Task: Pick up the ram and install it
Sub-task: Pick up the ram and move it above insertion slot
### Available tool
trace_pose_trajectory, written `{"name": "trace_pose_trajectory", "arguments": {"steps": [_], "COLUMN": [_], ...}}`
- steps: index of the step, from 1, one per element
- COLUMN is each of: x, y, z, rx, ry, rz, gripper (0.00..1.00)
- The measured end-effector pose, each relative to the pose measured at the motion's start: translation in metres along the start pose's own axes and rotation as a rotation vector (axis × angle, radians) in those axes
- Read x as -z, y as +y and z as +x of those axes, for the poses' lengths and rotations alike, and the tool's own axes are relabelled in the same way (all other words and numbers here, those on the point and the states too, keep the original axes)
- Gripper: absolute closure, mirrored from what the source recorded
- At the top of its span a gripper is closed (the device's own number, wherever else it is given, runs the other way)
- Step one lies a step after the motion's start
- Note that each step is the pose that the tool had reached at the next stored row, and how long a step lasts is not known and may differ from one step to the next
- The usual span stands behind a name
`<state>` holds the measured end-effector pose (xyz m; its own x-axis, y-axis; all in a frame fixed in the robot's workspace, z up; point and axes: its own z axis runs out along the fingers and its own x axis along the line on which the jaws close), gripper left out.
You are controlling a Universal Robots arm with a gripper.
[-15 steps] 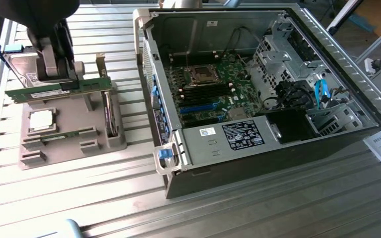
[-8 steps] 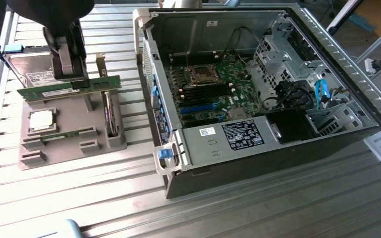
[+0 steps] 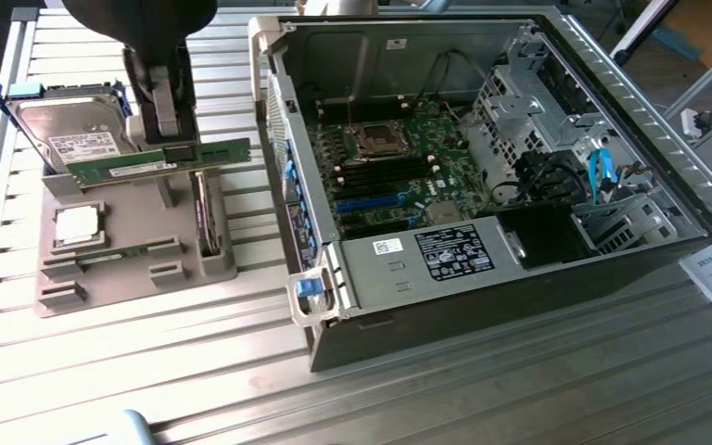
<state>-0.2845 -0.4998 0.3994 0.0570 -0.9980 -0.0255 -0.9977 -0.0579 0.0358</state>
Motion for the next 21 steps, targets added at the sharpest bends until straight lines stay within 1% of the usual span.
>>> {"name": "trace_pose_trajectory", "arguments": {"steps": [2,4,6,8,10,16,21], "x": [0.0002,0.0004,0.0006,0.0011,0.0013,0.0017,0.0022], "y": [-0.0033,-0.0107,-0.0155,-0.0269,-0.0335,-0.0445,-0.0567], "z": [0.000,0.001,0.001,0.002,0.002,0.003,0.003], "rx": [0.000,0.000,0.000,0.000,0.000,0.000,0.000], "ry": [-0.0004,-0.0015,-0.0023,-0.0039,-0.0050,-0.0068,-0.0089], "rz": [0.0000,0.0000,0.0001,0.0001,0.0002,0.0003,0.0004], "gripper": [0.88,0.88,0.88,0.88,0.88,0.88,0.88]}}
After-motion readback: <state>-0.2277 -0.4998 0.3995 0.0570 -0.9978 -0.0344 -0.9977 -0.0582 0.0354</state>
